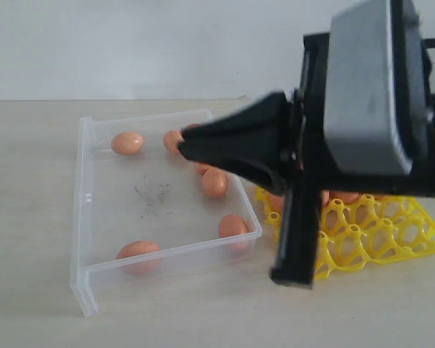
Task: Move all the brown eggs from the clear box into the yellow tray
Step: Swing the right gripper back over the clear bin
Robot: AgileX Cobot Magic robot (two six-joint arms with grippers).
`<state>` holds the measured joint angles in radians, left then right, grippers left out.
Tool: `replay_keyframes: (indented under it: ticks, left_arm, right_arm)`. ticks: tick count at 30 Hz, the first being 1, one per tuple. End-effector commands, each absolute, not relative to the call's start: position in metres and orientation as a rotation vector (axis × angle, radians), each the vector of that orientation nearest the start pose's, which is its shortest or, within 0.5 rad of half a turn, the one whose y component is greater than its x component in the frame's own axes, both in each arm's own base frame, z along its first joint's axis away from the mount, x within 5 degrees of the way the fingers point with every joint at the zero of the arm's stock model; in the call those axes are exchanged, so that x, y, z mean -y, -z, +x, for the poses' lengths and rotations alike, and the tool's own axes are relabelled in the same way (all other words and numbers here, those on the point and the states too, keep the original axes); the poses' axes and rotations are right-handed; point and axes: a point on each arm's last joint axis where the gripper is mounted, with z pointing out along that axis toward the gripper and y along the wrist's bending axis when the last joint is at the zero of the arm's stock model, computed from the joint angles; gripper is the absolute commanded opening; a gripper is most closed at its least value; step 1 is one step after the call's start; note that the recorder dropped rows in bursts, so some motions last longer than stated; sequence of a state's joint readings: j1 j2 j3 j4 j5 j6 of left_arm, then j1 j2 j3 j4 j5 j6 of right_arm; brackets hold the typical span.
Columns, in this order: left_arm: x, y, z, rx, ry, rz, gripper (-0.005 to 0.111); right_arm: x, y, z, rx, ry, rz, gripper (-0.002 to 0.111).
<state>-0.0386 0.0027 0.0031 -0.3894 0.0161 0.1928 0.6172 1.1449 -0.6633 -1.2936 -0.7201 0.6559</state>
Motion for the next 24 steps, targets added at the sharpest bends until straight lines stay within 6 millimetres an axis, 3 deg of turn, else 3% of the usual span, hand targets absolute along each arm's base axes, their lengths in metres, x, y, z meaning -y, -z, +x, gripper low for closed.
replay_keyframes:
  ticks: [1, 2, 4, 5, 8, 10, 11, 14, 16, 18, 20, 24]
  left_arm:
    - [0.003, -0.213, 0.056, -1.482, 0.21, -0.126, 0.004]
    - [0.003, -0.213, 0.056, -1.482, 0.21, -0.126, 0.004]
    - [0.003, -0.213, 0.056, -1.482, 0.21, -0.126, 0.004]
    - [0.003, -0.213, 0.056, -1.482, 0.21, -0.126, 0.004]
    - [0.003, -0.213, 0.056, -1.482, 0.21, -0.126, 0.004]
    - [0.003, -0.213, 0.056, -1.482, 0.21, -0.126, 0.004]
    - [0.003, -0.213, 0.056, -1.482, 0.21, -0.126, 0.004]
    - [0.003, -0.213, 0.056, -1.482, 0.21, -0.126, 0.004]
    - [0.003, -0.213, 0.056, -1.482, 0.21, -0.126, 0.004]
    - [0.003, -0.213, 0.056, -1.482, 0.21, -0.126, 0.004]
    - [0.003, -0.213, 0.056, -1.482, 0.21, -0.126, 0.004]
    - [0.003, -0.213, 0.056, -1.482, 0.21, -0.126, 0.004]
  right_arm:
    - [-0.207, -0.363, 0.159, -0.907, -0.641, -1.193, 0.0]
    - [-0.214, -0.364, 0.162, -0.905, -0.595, -1.223, 0.0]
    - [-0.245, -0.353, 0.174, -0.957, -0.21, -1.422, 0.0]
    - [-0.255, -0.339, 0.18, -0.969, -0.016, -1.528, 0.0]
    - [-0.276, -0.285, 0.189, -0.747, 0.563, -1.963, 0.0]
    - [-0.283, -0.263, 0.2, -0.73, 0.709, -2.028, 0.0]
    - [-0.287, -0.256, 0.206, -0.809, 0.715, -1.982, 0.0]
    - [-0.301, -0.261, 0.236, -1.427, 0.571, -1.454, 0.0]
    - [-0.308, -0.267, 0.25, -1.694, 0.504, -1.286, 0.0]
    - [-0.322, -0.265, 0.26, -1.942, 0.324, -1.332, 0.0]
    - [-0.337, -0.261, 0.261, -2.125, 0.075, -1.486, 0.0]
    - [-0.357, -0.251, 0.26, -2.385, -0.329, -1.696, 0.0]
